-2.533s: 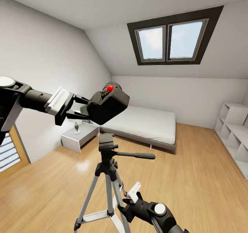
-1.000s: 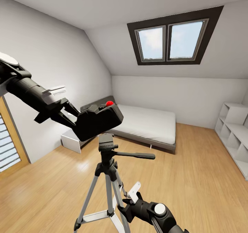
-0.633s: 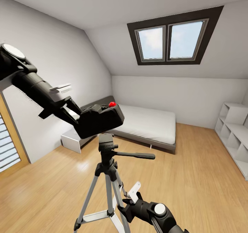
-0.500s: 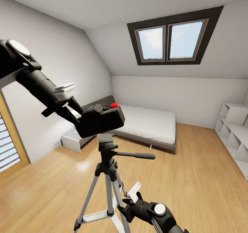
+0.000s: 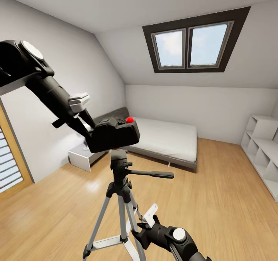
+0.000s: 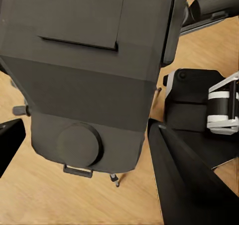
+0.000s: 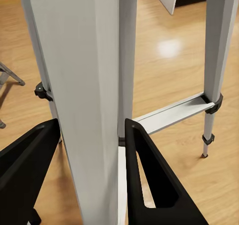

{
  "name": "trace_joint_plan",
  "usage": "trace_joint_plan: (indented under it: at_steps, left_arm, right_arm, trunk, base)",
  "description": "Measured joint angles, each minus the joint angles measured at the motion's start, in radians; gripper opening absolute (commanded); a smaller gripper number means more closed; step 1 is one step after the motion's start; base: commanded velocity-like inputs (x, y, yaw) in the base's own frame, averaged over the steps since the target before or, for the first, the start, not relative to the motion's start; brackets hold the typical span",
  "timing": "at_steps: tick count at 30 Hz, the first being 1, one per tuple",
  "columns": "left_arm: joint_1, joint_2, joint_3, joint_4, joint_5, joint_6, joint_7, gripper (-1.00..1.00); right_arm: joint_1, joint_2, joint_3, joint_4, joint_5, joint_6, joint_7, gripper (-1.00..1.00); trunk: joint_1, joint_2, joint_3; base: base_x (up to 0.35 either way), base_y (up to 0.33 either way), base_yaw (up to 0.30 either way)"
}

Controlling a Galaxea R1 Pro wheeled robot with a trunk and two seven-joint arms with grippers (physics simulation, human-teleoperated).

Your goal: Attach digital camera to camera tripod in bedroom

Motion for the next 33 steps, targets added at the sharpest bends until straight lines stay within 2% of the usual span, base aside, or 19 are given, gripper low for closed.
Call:
trace_joint_plan:
  at_steps: [3, 6, 9, 10, 13, 16, 17, 18, 24, 33]
  left_arm:
    - [-0.005, -0.018, -0.036, 0.027, 0.012, 0.0, 0.0, -1.0]
    - [-0.008, -0.043, -0.07, 0.071, 0.046, 0.0, 0.0, -1.0]
    - [-0.014, -0.066, -0.106, 0.098, 0.064, 0.0, 0.0, -1.0]
    - [-0.014, -0.066, -0.106, 0.098, 0.064, 0.0, 0.0, -1.0]
    - [-0.035, -0.09, -0.159, 0.125, 0.073, 0.0, 0.0, -1.0]
    - [-0.066, -0.123, -0.216, 0.152, 0.08, 0.0, 0.0, -1.0]
    - [-0.084, -0.148, -0.243, 0.17, 0.083, 0.0, 0.0, -1.0]
    - [-0.091, -0.16, -0.254, 0.179, 0.084, 0.0, 0.0, -1.0]
    - [-0.11, -0.201, -0.284, 0.211, 0.087, 0.0, 0.0, -1.0]
    - [-0.118, -0.213, -0.306, 0.224, 0.088, 0.0, -0.001, -1.0]
  right_arm:
    - [0.0, 0.0, 0.0, 0.0, 0.0, 0.0, 0.0, -1.0]
    - [0.0, 0.0, 0.0, 0.0, 0.0, 0.0, 0.0, -1.0]
    - [0.0, 0.0, 0.0, 0.0, 0.0, 0.0, 0.0, -1.0]
    - [0.0, 0.0, 0.0, 0.0, 0.001, 0.0, 0.0, -1.0]
    - [0.0, 0.0, 0.0, 0.0, 0.001, 0.0, 0.0, -1.0]
    - [0.0, 0.0, 0.0, 0.0, 0.001, 0.0, 0.0, -1.0]
    - [0.0, 0.0, 0.0, 0.0, 0.001, 0.0, 0.0, -1.0]
    - [0.0, 0.0, 0.001, 0.0, 0.001, 0.0, 0.0, -1.0]
    - [0.0, 0.0, 0.001, 0.001, 0.001, -0.001, 0.0, -1.0]
    - [-0.001, 0.0, 0.001, 0.001, 0.001, -0.001, 0.0, -1.0]
  trunk:
    - [0.0, 0.0, 0.0]
    - [0.0, 0.0, 0.0]
    - [0.0, 0.0, 0.0]
    - [0.0, 0.0, 0.0]
    - [0.0, 0.0, 0.0]
    - [0.0, 0.0, 0.0]
    - [0.0, 0.0, 0.0]
    - [0.0, 0.0, 0.0]
    - [0.0, 0.0, 0.0]
    - [0.0, 0.0, 0.0]
  base:
    - [0.0, 0.0, 0.0]
    - [0.0, 0.0, 0.0]
    - [0.0, 0.0, 0.0]
    - [0.0, 0.0, 0.0]
    - [0.0, 0.0, 0.0]
    - [0.0, 0.0, 0.0]
    - [0.0, 0.0, 0.0]
    - [0.0, 0.0, 0.0]
    - [0.0, 0.0, 0.0]
    - [0.0, 0.0, 0.0]
